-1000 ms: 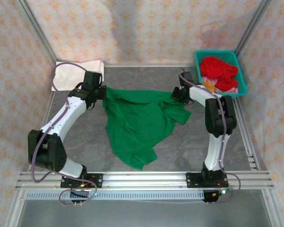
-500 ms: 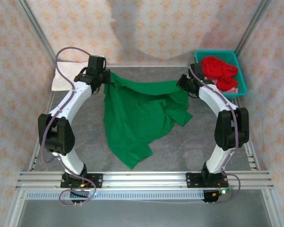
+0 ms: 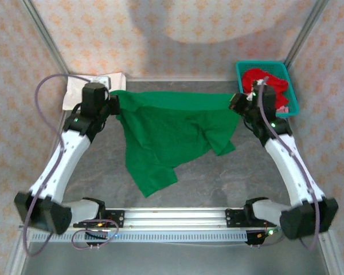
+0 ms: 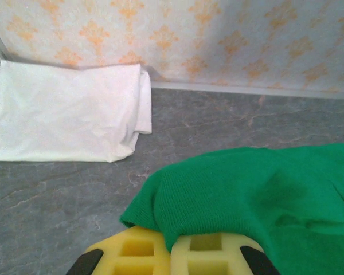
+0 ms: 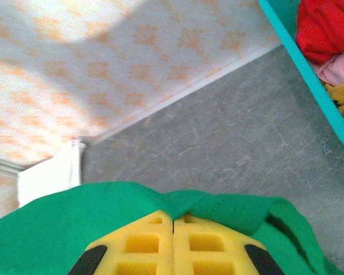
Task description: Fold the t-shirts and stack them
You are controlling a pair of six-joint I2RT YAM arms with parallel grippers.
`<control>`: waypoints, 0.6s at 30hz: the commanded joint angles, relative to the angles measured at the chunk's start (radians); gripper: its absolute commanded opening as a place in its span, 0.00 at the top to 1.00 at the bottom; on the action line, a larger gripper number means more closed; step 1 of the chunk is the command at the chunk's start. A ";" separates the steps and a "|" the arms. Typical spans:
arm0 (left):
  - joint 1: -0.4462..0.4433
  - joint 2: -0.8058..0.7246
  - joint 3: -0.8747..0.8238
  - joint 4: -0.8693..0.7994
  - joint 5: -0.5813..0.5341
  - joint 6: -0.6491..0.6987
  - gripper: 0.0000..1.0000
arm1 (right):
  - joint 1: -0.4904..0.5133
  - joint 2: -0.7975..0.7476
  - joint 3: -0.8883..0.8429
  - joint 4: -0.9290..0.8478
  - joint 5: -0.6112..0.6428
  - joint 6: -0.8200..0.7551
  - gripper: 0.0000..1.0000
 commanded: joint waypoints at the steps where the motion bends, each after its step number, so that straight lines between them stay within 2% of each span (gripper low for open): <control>1: 0.007 -0.150 -0.028 -0.018 0.041 0.002 1.00 | 0.009 -0.134 -0.020 -0.068 -0.035 -0.009 1.00; 4: 0.008 -0.214 -0.010 -0.006 0.044 0.034 1.00 | 0.011 -0.181 0.001 -0.089 -0.019 0.011 1.00; 7: 0.014 -0.153 0.064 0.039 -0.018 0.090 1.00 | 0.011 -0.118 0.060 -0.092 0.050 0.025 1.00; 10: 0.043 0.049 0.240 0.044 0.017 0.133 1.00 | 0.002 0.043 0.145 -0.046 0.076 0.043 1.00; 15: 0.057 0.544 0.683 0.034 0.065 0.231 1.00 | -0.011 0.439 0.376 0.041 0.141 0.055 1.00; 16: 0.058 0.648 0.802 0.000 0.069 0.245 0.86 | -0.019 0.509 0.432 0.045 0.159 0.059 0.86; 17: 0.058 0.788 0.971 -0.066 0.076 0.262 0.60 | -0.033 0.603 0.519 0.046 0.156 0.067 0.63; 18: 0.057 0.926 1.174 -0.149 0.059 0.270 0.49 | -0.045 0.686 0.617 0.027 0.131 0.071 0.52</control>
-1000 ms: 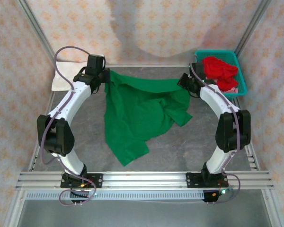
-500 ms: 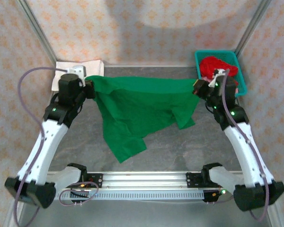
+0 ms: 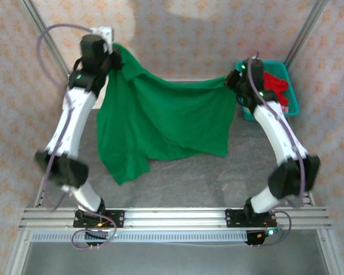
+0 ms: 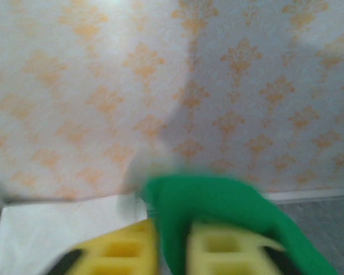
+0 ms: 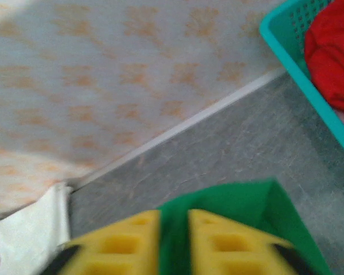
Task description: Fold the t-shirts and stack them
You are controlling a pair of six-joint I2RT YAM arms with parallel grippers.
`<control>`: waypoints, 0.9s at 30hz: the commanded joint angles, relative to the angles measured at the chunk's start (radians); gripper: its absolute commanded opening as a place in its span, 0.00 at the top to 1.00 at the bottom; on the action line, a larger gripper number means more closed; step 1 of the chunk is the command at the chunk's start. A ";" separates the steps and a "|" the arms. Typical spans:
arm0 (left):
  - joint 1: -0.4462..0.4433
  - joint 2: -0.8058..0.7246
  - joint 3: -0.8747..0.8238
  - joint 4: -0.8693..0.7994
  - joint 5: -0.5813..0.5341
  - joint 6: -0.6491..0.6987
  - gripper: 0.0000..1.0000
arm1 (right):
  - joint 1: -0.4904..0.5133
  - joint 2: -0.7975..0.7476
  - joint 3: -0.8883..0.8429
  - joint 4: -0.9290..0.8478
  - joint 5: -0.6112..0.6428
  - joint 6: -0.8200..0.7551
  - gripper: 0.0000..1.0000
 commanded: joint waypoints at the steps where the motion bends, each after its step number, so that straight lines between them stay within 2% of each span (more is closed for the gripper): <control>1: 0.006 0.377 0.498 -0.245 -0.013 0.079 0.45 | -0.044 0.210 0.255 -0.015 0.022 0.022 0.49; 3: 0.005 0.618 0.983 -0.445 -0.047 0.042 0.43 | -0.048 0.310 0.418 -0.078 -0.012 0.010 0.48; 4: 0.006 0.640 1.064 -0.472 -0.045 0.015 0.41 | -0.047 0.328 0.472 -0.099 -0.032 0.000 0.47; 6: 0.004 0.474 0.781 -0.423 -0.040 -0.049 0.36 | -0.036 0.312 0.491 -0.122 -0.060 -0.030 0.47; 8: -0.003 0.273 0.408 -0.308 -0.052 -0.086 0.34 | -0.020 0.248 0.410 -0.125 -0.079 -0.069 0.47; 11: -0.011 -0.050 -0.187 -0.082 -0.077 -0.171 0.34 | 0.023 0.095 0.160 -0.076 -0.111 -0.108 0.47; 14: -0.013 -0.254 -0.581 0.003 -0.075 -0.258 0.33 | 0.085 -0.059 -0.104 -0.038 -0.095 -0.136 0.47; 17: -0.010 -0.350 -0.810 -0.048 -0.065 -0.306 0.33 | 0.134 -0.200 -0.359 0.042 -0.088 -0.136 0.48; 20: -0.009 -0.404 -0.948 -0.149 -0.085 -0.344 0.33 | 0.178 -0.299 -0.541 0.085 -0.036 -0.163 0.48; 24: -0.009 -0.489 -1.130 -0.204 -0.051 -0.455 0.33 | 0.184 -0.349 -0.701 0.154 -0.010 -0.157 0.48; 27: -0.008 -0.562 -1.252 -0.202 -0.034 -0.579 0.33 | 0.184 -0.321 -0.736 0.192 0.012 -0.151 0.48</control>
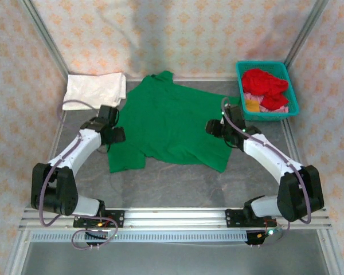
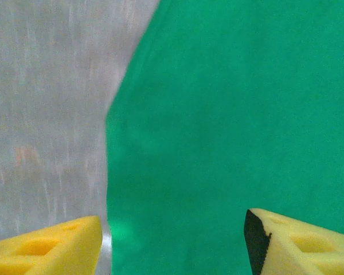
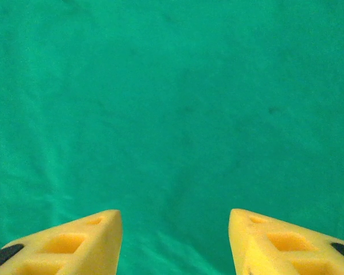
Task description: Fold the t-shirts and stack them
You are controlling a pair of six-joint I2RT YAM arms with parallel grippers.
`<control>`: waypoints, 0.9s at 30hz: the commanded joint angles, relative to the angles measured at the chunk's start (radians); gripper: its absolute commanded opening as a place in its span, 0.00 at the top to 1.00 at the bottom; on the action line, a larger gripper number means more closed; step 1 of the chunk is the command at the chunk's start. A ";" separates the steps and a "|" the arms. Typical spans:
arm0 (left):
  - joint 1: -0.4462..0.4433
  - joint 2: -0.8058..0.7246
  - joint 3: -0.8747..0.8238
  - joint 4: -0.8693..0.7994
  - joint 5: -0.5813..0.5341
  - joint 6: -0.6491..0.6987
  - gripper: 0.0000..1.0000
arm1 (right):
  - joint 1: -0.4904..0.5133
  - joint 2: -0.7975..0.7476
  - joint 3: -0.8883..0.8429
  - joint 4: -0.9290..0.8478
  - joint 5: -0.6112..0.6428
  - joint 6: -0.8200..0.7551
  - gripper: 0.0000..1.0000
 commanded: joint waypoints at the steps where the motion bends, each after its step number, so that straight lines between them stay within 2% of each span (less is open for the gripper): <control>1: -0.007 -0.116 -0.094 -0.044 0.010 -0.206 0.33 | 0.002 0.012 -0.009 0.117 0.055 -0.011 0.48; 3: -0.009 -0.175 -0.171 -0.024 0.041 -0.285 0.33 | 0.002 0.051 0.003 0.142 0.040 -0.007 0.48; 6: -0.009 -0.227 -0.238 -0.058 0.019 -0.350 0.34 | 0.003 0.095 0.027 0.165 0.015 -0.006 0.49; 10: -0.009 -0.229 -0.298 -0.065 0.037 -0.368 0.34 | 0.006 0.116 0.036 0.187 0.011 -0.009 0.49; 16: -0.008 -0.164 -0.337 -0.008 0.078 -0.337 0.43 | 0.007 0.131 0.047 0.162 0.045 -0.028 0.49; 18: -0.009 -0.142 -0.345 0.025 0.090 -0.321 0.51 | 0.007 0.128 0.045 0.155 0.053 -0.028 0.49; 20: -0.009 -0.123 -0.347 0.057 0.091 -0.305 0.63 | 0.008 0.115 0.043 0.143 0.064 -0.025 0.48; 23: -0.009 -0.107 -0.352 0.100 0.084 -0.282 0.70 | 0.006 0.086 0.035 0.112 0.078 -0.018 0.48; 26: -0.009 -0.099 -0.339 0.119 0.082 -0.254 0.86 | 0.005 0.045 0.018 0.054 0.089 -0.005 0.47; 27: -0.008 -0.100 -0.334 0.119 0.081 -0.248 0.89 | 0.004 0.031 0.012 0.027 0.092 0.002 0.47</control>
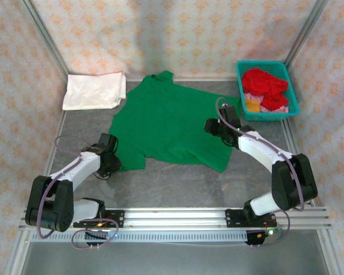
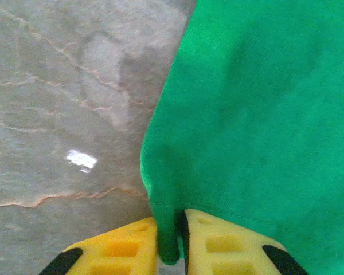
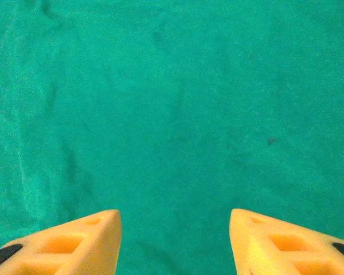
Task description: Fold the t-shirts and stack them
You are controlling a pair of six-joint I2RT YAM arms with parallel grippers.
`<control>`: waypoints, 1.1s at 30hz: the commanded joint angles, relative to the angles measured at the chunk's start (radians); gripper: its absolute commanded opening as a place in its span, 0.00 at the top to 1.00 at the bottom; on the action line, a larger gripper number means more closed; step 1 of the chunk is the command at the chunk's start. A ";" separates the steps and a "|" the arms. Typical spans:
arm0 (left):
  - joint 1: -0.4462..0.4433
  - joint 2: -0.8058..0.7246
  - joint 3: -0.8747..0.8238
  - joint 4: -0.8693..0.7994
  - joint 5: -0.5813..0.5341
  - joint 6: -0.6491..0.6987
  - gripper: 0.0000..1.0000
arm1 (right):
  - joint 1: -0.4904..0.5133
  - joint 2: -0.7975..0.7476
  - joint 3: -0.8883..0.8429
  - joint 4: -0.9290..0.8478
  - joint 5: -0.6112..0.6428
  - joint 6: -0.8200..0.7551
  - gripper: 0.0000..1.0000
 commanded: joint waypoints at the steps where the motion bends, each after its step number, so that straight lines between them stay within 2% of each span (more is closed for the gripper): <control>1: -0.009 0.015 0.012 0.060 -0.004 0.039 0.92 | -0.001 -0.078 -0.016 -0.107 0.045 0.021 0.47; 2: -0.009 0.010 0.024 0.050 -0.003 0.044 1.00 | -0.009 -0.096 -0.031 -0.137 0.035 0.032 0.47; 4: -0.009 -0.009 0.048 0.021 -0.003 0.050 1.00 | -0.041 -0.133 -0.059 -0.211 -0.011 0.074 0.46; 6: -0.009 -0.051 0.067 -0.009 -0.004 0.055 1.00 | -0.102 -0.186 -0.106 -0.254 -0.123 0.127 0.46; 8: -0.009 -0.106 0.093 -0.052 -0.018 0.055 1.00 | -0.143 -0.239 -0.146 -0.316 -0.180 0.155 0.44; 11: -0.008 -0.167 0.121 -0.098 -0.039 0.054 1.00 | -0.147 -0.248 -0.156 -0.443 -0.210 0.125 0.44; 13: -0.003 -0.179 0.135 -0.124 -0.050 0.052 1.00 | -0.147 -0.248 -0.168 -0.493 -0.275 0.105 0.44; 18: 0.003 -0.174 0.152 -0.129 -0.024 0.052 1.00 | -0.148 -0.229 -0.220 -0.530 -0.420 0.076 0.45; 25: 0.007 -0.187 0.160 -0.116 -0.033 0.057 1.00 | -0.147 -0.221 -0.272 -0.401 -0.415 0.107 0.46; 29: 0.012 -0.205 0.179 -0.127 -0.035 0.060 1.00 | -0.138 -0.167 -0.268 -0.439 -0.342 0.115 0.46; 33: 0.015 -0.216 0.178 -0.126 -0.042 0.063 1.00 | -0.127 -0.191 -0.269 -0.448 -0.297 0.128 0.45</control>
